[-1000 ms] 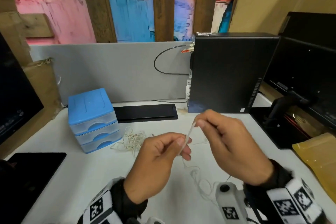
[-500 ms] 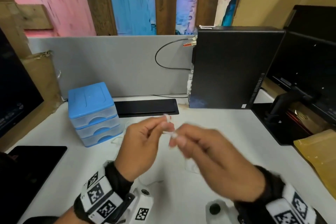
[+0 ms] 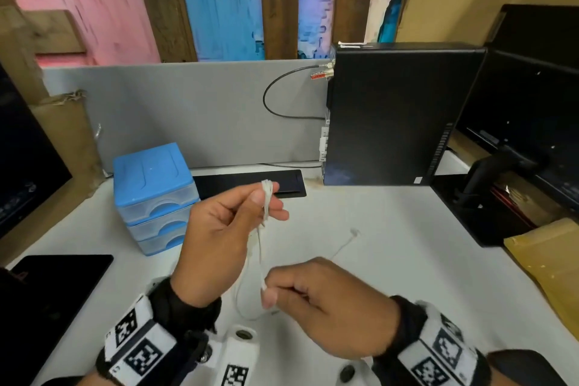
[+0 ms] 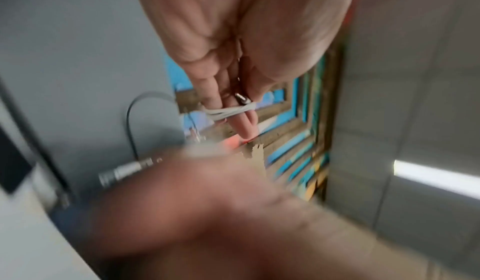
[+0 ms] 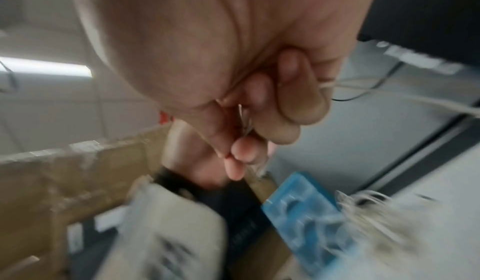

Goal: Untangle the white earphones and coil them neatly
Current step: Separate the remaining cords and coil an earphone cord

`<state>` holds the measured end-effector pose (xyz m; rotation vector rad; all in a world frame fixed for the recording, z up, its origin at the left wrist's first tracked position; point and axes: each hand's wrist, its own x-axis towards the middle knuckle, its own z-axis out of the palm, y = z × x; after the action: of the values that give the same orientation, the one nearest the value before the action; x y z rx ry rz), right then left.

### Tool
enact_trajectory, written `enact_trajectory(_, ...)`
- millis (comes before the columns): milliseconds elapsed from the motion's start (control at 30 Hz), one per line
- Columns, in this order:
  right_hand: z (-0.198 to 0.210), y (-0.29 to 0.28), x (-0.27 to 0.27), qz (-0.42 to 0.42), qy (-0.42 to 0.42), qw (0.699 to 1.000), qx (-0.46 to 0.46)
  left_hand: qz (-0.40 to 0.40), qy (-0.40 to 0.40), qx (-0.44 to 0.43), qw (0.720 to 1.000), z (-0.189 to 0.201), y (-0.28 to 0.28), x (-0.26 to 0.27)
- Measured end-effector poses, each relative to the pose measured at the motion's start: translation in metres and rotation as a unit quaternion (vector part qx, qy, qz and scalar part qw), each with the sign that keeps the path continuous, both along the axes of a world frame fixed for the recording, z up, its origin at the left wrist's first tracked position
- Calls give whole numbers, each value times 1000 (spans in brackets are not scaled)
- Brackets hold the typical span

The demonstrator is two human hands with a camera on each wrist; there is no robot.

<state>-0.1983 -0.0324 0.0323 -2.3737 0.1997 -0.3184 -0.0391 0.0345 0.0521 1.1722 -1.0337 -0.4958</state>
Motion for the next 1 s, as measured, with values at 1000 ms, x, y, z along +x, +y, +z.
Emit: enact_trajectory(1000, -24, -16, 6, -62, 25, 997, 35, -80, 116, 24, 990, -7, -4, -2)
